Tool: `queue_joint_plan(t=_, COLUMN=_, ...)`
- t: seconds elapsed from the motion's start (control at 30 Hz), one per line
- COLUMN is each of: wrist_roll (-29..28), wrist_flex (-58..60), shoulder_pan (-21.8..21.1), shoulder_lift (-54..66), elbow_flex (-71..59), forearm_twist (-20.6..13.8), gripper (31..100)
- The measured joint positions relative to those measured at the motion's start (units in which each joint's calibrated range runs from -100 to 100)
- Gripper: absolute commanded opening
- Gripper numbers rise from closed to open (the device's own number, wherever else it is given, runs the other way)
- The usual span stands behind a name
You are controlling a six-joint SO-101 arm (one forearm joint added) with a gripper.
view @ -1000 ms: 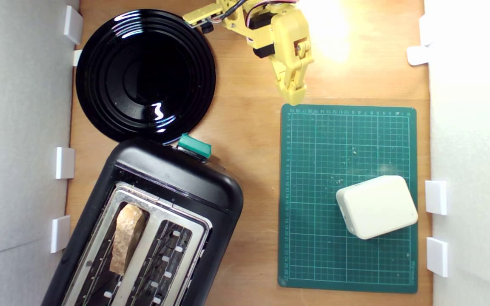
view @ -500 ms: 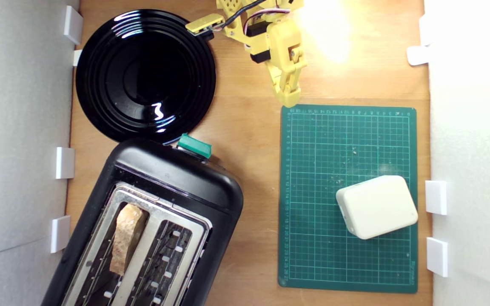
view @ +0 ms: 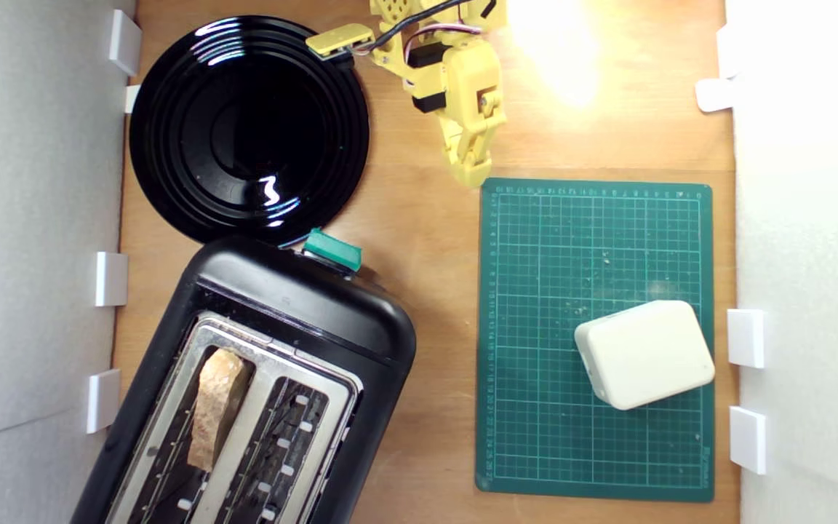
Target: Pick bread and place in toaster
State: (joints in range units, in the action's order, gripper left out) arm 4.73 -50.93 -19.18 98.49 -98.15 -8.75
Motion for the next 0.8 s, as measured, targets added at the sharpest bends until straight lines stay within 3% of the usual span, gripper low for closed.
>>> queue_joint_plan(t=0.8, wrist_roll=3.3, wrist_flex=-2.5, shoulder_pan=-0.1, shoulder_lift=0.1, elbow_flex=-0.2, forearm_twist=0.2, gripper=35.0)
